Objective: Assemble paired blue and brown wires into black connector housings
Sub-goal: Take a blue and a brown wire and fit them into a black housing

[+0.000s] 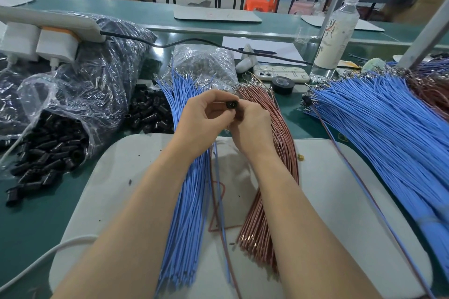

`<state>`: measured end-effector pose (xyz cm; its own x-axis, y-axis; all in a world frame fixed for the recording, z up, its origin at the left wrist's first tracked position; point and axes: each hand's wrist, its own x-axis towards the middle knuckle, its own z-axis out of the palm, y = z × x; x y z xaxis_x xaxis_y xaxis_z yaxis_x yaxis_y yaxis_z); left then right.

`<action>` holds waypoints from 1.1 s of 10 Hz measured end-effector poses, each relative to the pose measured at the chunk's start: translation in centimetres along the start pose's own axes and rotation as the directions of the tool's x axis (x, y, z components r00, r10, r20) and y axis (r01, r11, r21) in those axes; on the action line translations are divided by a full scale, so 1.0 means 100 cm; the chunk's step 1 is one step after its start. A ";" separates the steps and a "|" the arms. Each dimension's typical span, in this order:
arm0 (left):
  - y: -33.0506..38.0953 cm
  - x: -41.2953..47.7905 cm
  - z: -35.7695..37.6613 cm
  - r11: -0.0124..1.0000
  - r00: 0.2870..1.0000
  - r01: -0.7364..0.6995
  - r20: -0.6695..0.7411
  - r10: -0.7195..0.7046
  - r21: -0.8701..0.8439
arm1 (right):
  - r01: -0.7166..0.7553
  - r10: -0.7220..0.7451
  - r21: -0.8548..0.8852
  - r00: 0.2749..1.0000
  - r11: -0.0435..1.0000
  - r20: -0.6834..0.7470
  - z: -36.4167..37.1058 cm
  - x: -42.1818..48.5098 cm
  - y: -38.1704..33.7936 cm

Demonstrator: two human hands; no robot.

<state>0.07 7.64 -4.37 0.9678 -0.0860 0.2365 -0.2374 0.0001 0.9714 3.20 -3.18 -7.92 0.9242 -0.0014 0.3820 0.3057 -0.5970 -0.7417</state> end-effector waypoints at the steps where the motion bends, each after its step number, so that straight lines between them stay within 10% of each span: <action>1: -0.001 -0.001 0.001 1.000 0.999 -0.020 -0.026 0.020 0.006 | -0.004 0.004 0.015 1.000 1.000 -0.005 0.001 0.000 0.001; 11: 0.002 -0.003 -0.001 0.998 0.995 -0.059 -0.079 0.062 0.036 | 0.015 -0.012 0.062 0.998 0.998 -0.057 0.003 0.000 0.003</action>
<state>-0.23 7.78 -4.24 0.9548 -0.0064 0.2973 -0.2974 -0.0310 0.9543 3.36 -3.13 -8.30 0.9060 -0.0402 0.4215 0.3334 -0.5457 -0.7688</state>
